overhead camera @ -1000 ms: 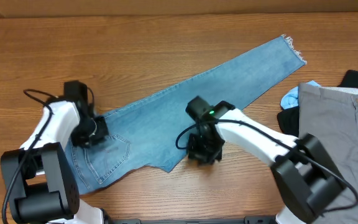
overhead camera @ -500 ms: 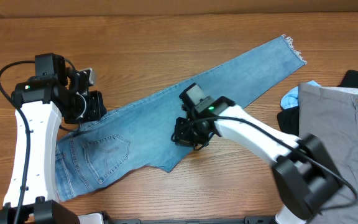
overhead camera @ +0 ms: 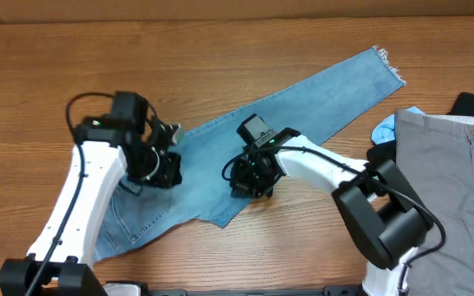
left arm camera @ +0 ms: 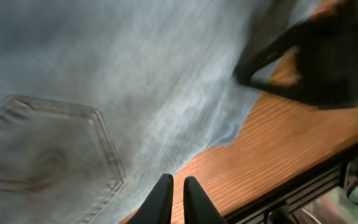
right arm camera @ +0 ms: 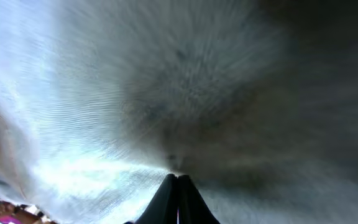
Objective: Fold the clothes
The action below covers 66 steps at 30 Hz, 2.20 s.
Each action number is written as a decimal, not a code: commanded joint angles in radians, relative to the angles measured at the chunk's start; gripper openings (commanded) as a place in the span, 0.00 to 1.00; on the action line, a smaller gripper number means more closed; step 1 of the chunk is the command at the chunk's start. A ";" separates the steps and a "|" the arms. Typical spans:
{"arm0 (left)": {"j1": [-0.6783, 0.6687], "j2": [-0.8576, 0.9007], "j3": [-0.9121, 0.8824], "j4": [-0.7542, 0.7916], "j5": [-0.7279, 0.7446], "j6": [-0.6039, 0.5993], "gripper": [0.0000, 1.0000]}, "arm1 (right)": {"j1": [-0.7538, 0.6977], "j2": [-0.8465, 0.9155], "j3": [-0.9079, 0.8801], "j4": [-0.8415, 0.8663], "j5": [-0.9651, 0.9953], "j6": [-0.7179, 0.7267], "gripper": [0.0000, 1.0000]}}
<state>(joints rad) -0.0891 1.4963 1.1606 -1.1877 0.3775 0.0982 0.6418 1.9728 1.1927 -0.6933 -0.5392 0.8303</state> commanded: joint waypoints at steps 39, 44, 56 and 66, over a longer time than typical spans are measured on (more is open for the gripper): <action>0.411 0.307 0.309 0.179 -0.326 -0.240 0.15 | -0.192 -0.356 0.006 -0.019 0.135 -0.035 0.06; 0.436 0.306 0.367 0.154 -0.482 -0.245 0.09 | -0.218 -0.357 0.006 -0.027 0.129 -0.047 0.06; 0.697 0.483 0.186 0.330 -0.615 -0.414 0.04 | -0.219 -0.357 0.006 -0.106 0.127 -0.053 0.07; 0.778 0.629 0.189 0.380 -0.427 -0.330 0.04 | -0.219 -0.359 0.007 -0.125 0.128 -0.080 0.10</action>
<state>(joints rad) 0.6777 2.0445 1.3788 -0.8139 -0.1265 -0.2550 0.4255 1.6520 1.1912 -0.8143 -0.4114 0.7811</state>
